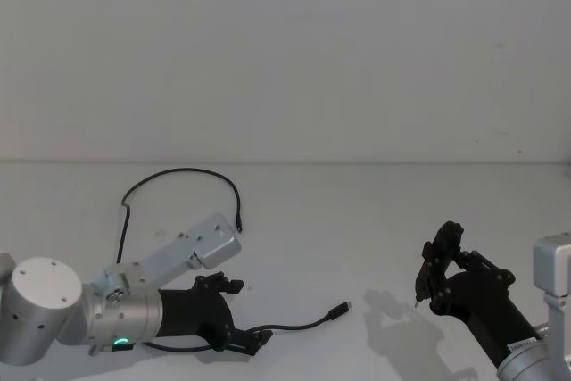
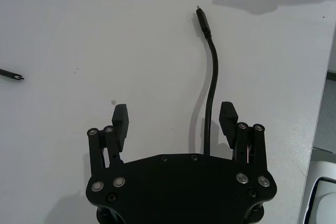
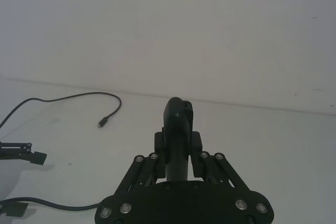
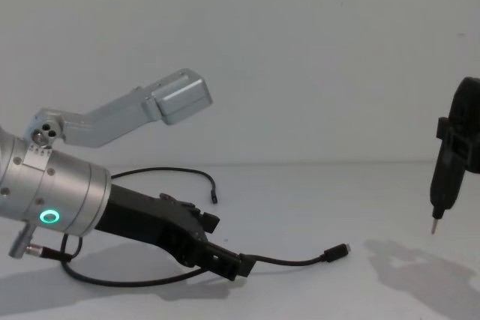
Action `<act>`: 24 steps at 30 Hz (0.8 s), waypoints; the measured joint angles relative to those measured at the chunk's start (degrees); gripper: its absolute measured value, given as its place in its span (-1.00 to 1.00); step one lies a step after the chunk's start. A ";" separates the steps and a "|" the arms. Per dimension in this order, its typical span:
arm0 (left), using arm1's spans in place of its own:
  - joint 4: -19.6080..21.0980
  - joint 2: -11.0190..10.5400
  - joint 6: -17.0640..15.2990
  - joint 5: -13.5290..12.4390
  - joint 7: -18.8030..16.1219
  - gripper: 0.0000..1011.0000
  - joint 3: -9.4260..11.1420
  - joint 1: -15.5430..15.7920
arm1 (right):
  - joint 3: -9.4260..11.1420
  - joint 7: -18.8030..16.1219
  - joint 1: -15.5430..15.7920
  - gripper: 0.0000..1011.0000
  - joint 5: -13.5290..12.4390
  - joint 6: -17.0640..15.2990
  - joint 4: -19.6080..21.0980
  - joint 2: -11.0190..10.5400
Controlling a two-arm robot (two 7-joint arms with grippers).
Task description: Pick up the data cable with the one hand.
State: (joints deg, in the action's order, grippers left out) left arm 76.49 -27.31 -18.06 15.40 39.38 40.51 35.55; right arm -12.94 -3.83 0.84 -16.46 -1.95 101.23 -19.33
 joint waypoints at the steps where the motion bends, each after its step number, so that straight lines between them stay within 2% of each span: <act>1: -0.03 0.05 -0.04 -0.04 0.00 0.98 0.03 0.01 | 0.00 0.00 0.00 -0.48 0.00 0.00 0.00 0.00; 5: -0.21 0.28 -0.17 -0.23 0.00 0.96 0.17 0.10 | 0.00 0.00 0.00 -0.48 0.00 0.00 0.00 0.00; 10: -0.34 0.43 -0.29 -0.37 0.00 0.80 0.27 0.16 | 0.00 0.00 0.00 -0.48 0.00 0.00 0.00 0.00; 24: -0.50 0.66 -0.43 -0.55 0.04 -0.03 0.40 0.23 | 0.00 0.00 0.00 -0.48 0.00 0.00 0.00 0.00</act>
State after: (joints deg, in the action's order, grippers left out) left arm 75.98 -26.64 -18.49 14.84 39.42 40.92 35.78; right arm -12.94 -3.83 0.84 -16.47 -1.95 101.23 -19.33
